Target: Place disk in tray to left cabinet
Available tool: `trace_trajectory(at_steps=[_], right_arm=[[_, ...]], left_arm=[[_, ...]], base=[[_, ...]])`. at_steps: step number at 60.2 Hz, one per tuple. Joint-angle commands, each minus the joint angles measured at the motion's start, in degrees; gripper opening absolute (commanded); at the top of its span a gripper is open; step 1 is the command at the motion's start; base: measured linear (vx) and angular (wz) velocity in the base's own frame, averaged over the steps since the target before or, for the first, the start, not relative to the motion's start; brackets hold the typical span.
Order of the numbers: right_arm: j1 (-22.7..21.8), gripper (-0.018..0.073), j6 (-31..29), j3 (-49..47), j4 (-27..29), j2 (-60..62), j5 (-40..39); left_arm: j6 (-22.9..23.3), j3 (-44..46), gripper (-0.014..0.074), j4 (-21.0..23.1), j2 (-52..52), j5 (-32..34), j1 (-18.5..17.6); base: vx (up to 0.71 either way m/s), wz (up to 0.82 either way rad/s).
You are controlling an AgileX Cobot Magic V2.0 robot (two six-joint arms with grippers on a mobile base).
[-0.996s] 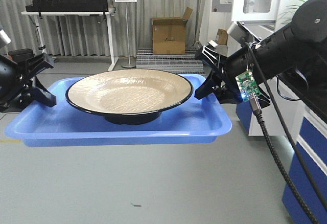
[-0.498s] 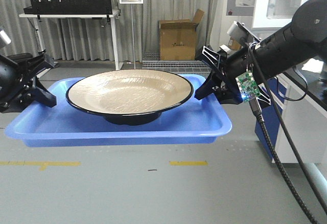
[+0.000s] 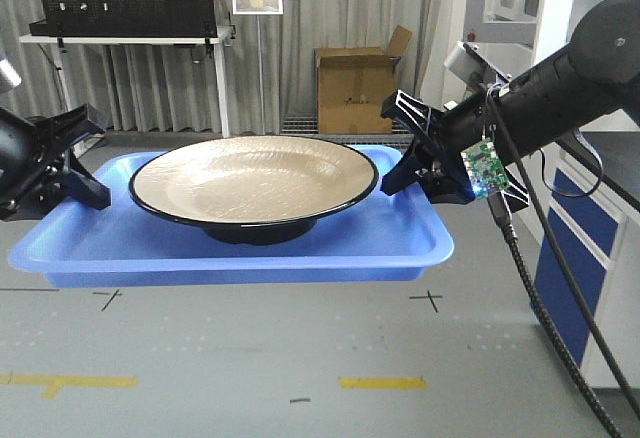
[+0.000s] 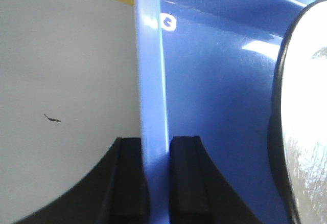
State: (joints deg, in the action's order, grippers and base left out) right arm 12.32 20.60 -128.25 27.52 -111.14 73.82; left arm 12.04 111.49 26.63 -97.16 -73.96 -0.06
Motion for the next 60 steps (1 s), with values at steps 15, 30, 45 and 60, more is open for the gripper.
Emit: trace_trajectory(at_steps=[15,30,45,60], right_arm=[[0.8,-0.0001,-0.9,-1.9,5.3,3.3,-0.5],[0.9,-0.0001,-0.9,-1.9,5.3,3.3,-0.5],[0.9,-0.0001,-0.9,-1.9,5.0,3.3,-0.5],[0.9,-0.0001,-0.9,-1.9,4.9,3.3,-0.6]], left_arm=[[0.4,1.7,-0.0002,6.1,2.9,2.5,-0.8],[0.4,1.7,-0.0002,6.1,2.9,2.5,-0.8],[0.4,1.7,-0.0002,6.2,2.9,2.5,-0.8],[0.4,1.7,-0.0002,6.1,2.9,2.6,-0.8]], base=[[0.58,-0.01],[0.58,0.02],[0.58,0.05],[0.59,0.05]])
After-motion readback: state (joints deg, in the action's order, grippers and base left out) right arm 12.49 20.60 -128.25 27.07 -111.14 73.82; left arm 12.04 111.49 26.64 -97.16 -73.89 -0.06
